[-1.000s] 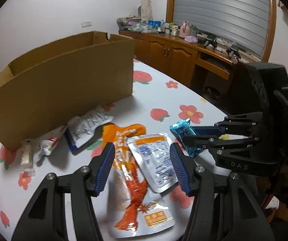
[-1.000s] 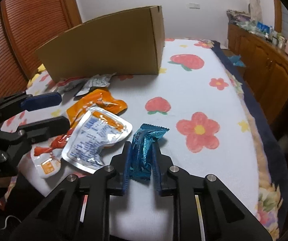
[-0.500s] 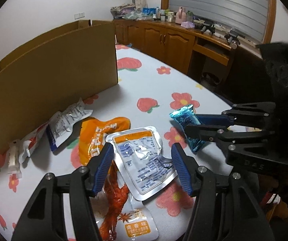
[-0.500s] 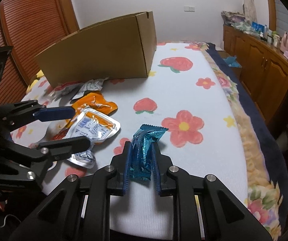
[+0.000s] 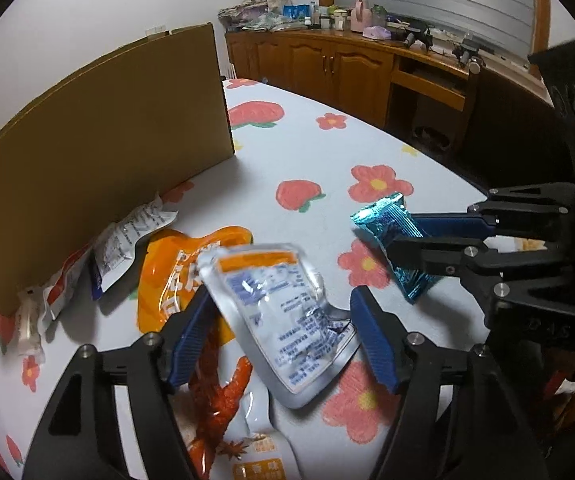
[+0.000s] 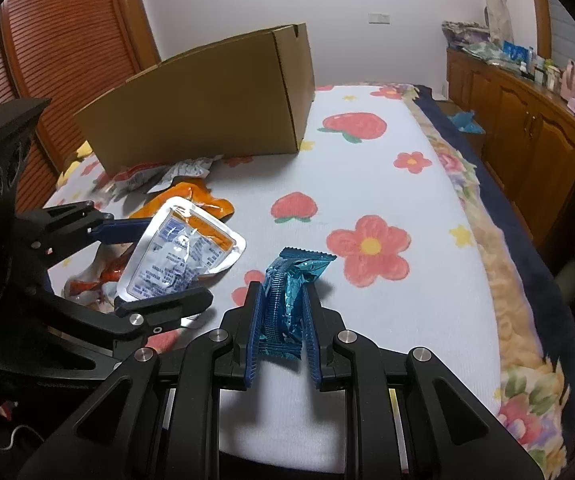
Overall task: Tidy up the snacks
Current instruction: 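Grasp the white sachet with the left tool and lift it, then carry the blue candy and white sachet over the box and open both tools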
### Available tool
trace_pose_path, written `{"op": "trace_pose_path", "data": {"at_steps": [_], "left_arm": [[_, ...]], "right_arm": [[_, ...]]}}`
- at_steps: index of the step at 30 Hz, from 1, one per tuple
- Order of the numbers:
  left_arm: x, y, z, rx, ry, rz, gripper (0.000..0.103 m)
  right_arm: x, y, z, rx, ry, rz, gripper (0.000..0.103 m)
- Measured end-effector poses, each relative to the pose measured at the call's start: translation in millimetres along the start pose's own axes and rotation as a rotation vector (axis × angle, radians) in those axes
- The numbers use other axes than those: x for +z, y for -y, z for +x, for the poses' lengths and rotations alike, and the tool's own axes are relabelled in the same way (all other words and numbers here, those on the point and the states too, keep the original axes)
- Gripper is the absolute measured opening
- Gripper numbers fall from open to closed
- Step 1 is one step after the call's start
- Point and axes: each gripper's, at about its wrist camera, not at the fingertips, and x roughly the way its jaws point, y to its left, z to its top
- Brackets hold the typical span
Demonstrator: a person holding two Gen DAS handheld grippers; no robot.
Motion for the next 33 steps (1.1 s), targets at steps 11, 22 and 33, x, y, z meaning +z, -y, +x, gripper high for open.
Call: {"op": "trace_pose_path", "data": {"at_steps": [11, 22, 33], "left_arm": [[-6, 0, -12, 0.007, 0.060, 0.014, 0.025], [-8, -23, -35, -0.039, 0.130, -0.073, 0.018], [-9, -33, -43, -0.046, 0.163, -0.108, 0.017]], "right_arm": [[0, 3, -3, -0.002, 0.000, 0.001, 0.018], [-1, -4, 2, 0.004, -0.005, -0.010, 0.018], [1, -11, 11, 0.013, -0.016, -0.024, 0.018]]}}
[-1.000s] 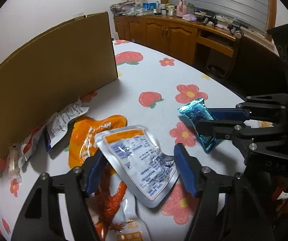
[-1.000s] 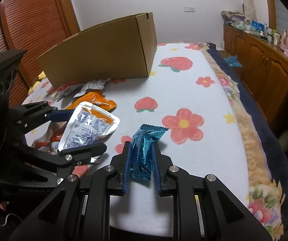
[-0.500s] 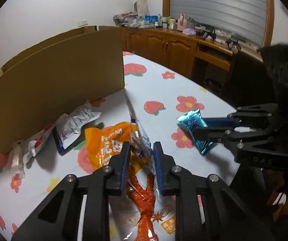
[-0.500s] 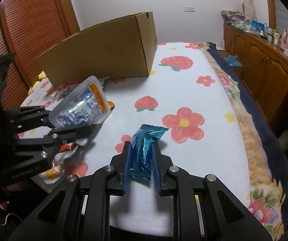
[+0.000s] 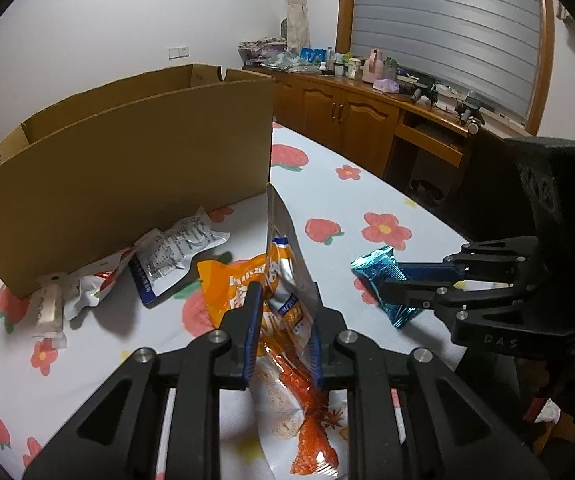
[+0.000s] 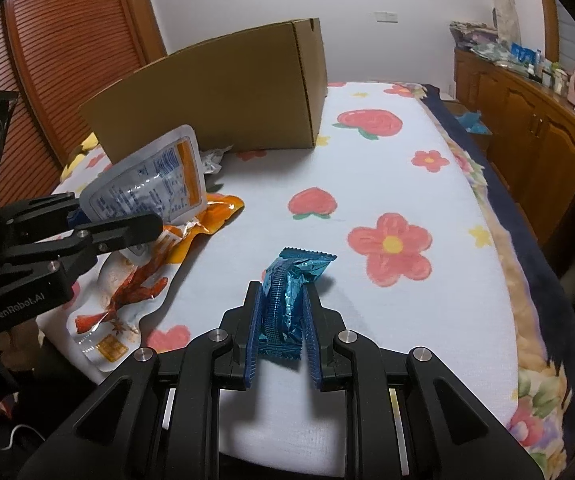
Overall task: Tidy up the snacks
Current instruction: 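Carry the blue candy and white sachet over the box and open both tools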
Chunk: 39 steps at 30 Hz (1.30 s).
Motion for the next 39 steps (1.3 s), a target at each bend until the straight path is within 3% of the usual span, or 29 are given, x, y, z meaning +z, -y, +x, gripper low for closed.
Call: {"op": "trace_pose_path", "data": {"at_steps": [17, 39], "left_arm": [[17, -22, -40, 0.045, 0.090, -0.011, 0.018], [60, -88, -83, 0.169, 0.214, -0.032, 0.018]], "right_arm": [[18, -18, -5, 0.031, 0.032, -0.047, 0.018], [106, -59, -39, 0.055, 0.195, -0.163, 0.018]]}}
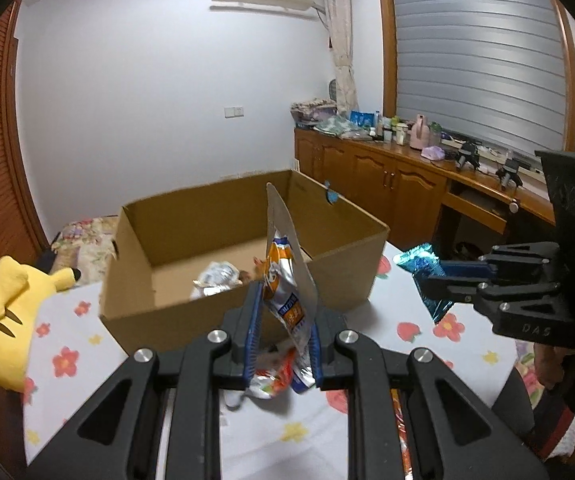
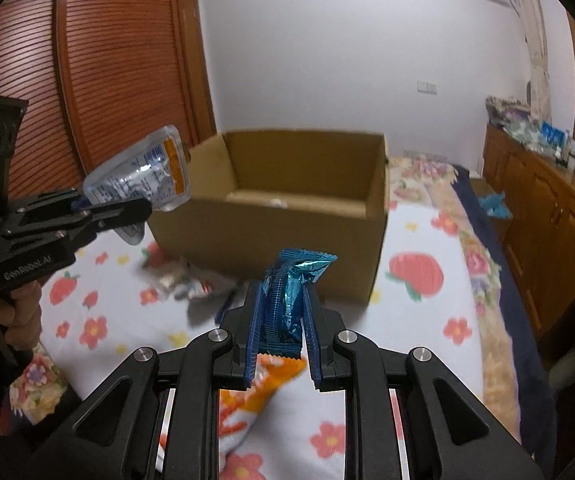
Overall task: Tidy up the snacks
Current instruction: 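Carry the blue candy and white sachet over the box and open both tools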
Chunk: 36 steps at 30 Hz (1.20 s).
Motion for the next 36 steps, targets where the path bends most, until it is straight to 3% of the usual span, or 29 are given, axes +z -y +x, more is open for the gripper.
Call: {"op": "trace_pose_path", "data": {"at_steps": [14, 36], "left_arm": [[21, -37, 21, 0.041, -0.008, -0.006, 0.018], [32, -71, 90, 0.051, -0.071, -0.022, 0.018]], "right_arm": [[36, -5, 16, 0.020, 0.043, -0.027, 0.018], [71, 4, 81, 0.008, -0.025, -0.083, 0.018]]}}
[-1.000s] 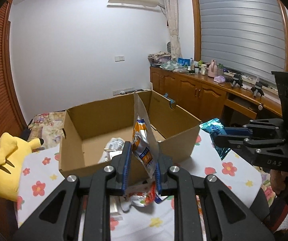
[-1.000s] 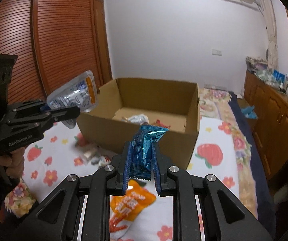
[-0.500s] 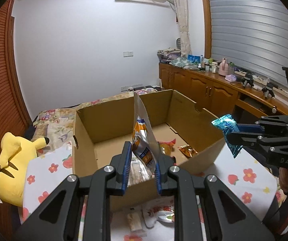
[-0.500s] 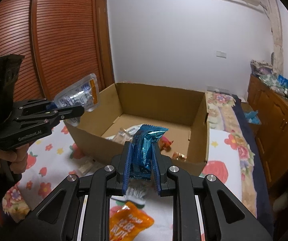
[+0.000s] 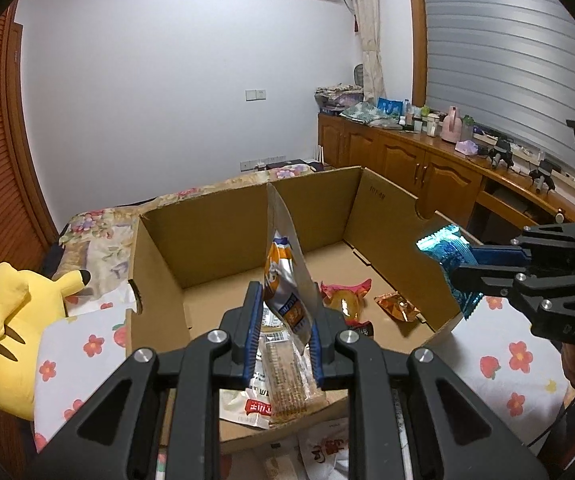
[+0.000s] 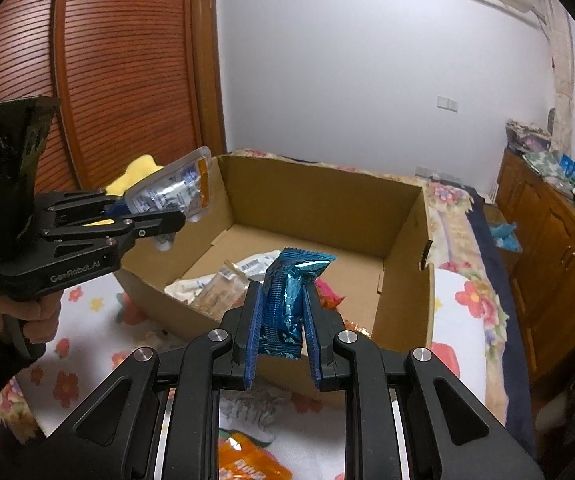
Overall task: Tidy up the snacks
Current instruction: 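Carry the blue candy and white sachet over the box and open both tools, then move the right tool to the orange chicken-feet pouch while the left tool moves to the wrapped cake bar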
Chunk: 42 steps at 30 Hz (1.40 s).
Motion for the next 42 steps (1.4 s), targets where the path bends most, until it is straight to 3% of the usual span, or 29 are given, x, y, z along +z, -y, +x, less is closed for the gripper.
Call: {"op": "trace_pose_path", "data": {"at_steps": [15, 20, 32, 42], "left_arm": [[1, -8, 11, 0.001, -0.008, 0.001, 0.019], [2, -8, 10, 0.002, -0.007, 0.003, 0.019], [-10, 4, -22, -0.004, 0.020, 0.003, 0.020], [-41, 15, -54, -0.001, 0.012, 0.003, 0.022]], "right_arm": [[5, 9, 26, 0.007, -0.035, 0.024, 0.019], [6, 13, 24, 0.006, -0.026, 0.044, 0.027], [0, 5, -8, -0.001, 0.009, 0.047, 0.031], [-18, -21, -45, -0.004, 0.038, 0.043, 0.043]]}}
